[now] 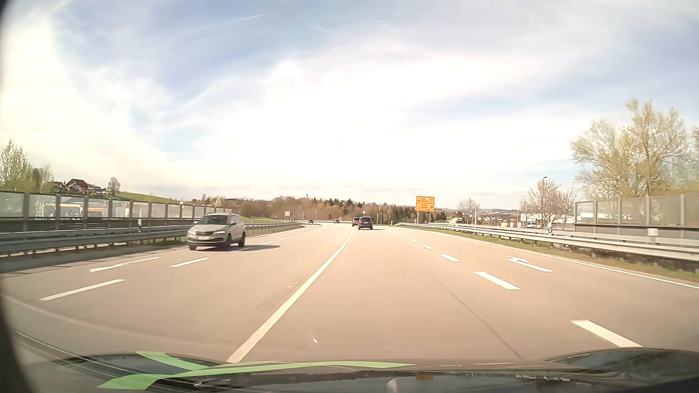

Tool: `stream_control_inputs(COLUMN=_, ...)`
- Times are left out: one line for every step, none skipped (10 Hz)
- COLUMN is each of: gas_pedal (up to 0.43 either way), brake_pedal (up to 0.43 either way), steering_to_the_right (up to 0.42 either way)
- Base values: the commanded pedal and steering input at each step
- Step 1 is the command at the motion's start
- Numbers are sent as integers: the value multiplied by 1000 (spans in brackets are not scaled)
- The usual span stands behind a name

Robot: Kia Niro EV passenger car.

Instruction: Follow the waypoints while adhering to traffic rules and regulations

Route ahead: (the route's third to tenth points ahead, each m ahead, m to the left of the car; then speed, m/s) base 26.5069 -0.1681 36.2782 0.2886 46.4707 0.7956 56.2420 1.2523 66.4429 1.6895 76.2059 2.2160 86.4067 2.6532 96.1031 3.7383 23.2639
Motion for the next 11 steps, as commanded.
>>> stream_control_inputs(gas_pedal=67, brake_pedal=0, steering_to_the_right=-3)
stream_control_inputs(gas_pedal=67, brake_pedal=0, steering_to_the_right=-3)
stream_control_inputs(gas_pedal=79, brake_pedal=0, steering_to_the_right=-3)
stream_control_inputs(gas_pedal=79, brake_pedal=0, steering_to_the_right=-3)
stream_control_inputs(gas_pedal=79, brake_pedal=0, steering_to_the_right=-3)
stream_control_inputs(gas_pedal=79, brake_pedal=0, steering_to_the_right=-3)
stream_control_inputs(gas_pedal=79, brake_pedal=0, steering_to_the_right=-3)
stream_control_inputs(gas_pedal=79, brake_pedal=0, steering_to_the_right=-3)
stream_control_inputs(gas_pedal=79, brake_pedal=0, steering_to_the_right=-3)
stream_control_inputs(gas_pedal=98, brake_pedal=0, steering_to_the_right=-3)
stream_control_inputs(gas_pedal=98, brake_pedal=0, steering_to_the_right=-4)
